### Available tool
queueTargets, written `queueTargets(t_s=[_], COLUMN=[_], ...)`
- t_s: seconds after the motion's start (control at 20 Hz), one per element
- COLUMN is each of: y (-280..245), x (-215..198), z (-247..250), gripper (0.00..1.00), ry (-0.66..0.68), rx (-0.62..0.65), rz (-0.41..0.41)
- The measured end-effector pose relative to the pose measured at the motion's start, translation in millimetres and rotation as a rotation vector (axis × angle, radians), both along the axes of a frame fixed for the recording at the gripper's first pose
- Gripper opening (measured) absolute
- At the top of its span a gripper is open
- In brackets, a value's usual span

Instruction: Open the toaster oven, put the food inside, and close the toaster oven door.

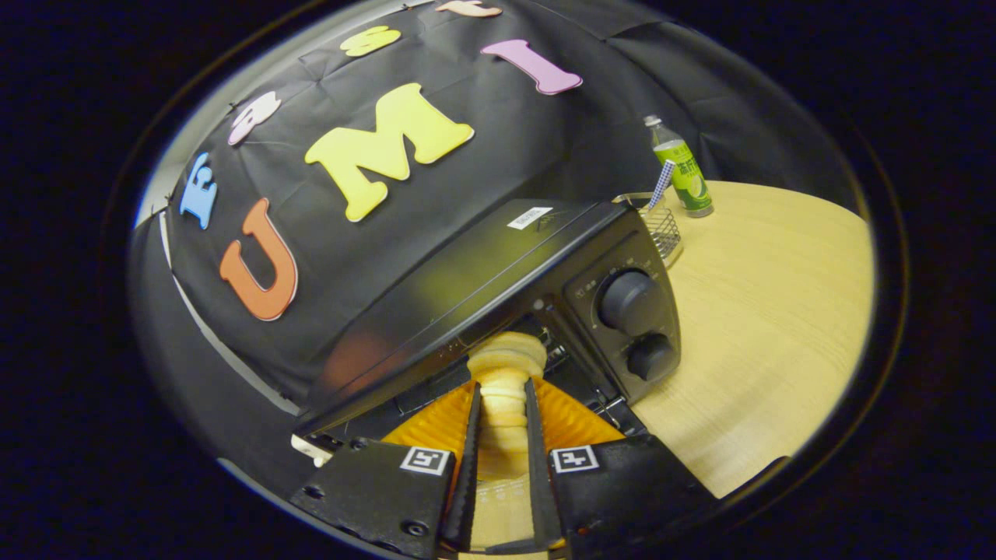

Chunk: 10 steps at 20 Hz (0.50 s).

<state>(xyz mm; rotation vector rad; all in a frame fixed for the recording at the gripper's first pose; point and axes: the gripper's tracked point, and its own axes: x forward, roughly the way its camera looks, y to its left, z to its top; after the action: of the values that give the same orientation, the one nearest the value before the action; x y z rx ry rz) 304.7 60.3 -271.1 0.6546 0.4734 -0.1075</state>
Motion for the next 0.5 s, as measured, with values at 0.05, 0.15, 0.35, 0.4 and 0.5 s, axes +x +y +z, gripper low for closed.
queueTargets(t_s=[0.05, 0.15, 0.35, 0.4, 0.5], y=[4.0, 10.7, 12.5, 13.0, 12.6], x=[3.9, 10.2, 19.5, 22.7, 22.7], z=[-2.1, -8.1, -16.0, -16.5, -18.1], gripper=[0.34, 0.35, 0.42, 0.45, 0.51], ry=[-0.004, -0.006, -0.016, -0.023, -0.023], rx=[-0.003, -0.007, -0.049, -0.06, -0.076], rz=[0.001, 0.003, -0.001, 0.003, 0.005])
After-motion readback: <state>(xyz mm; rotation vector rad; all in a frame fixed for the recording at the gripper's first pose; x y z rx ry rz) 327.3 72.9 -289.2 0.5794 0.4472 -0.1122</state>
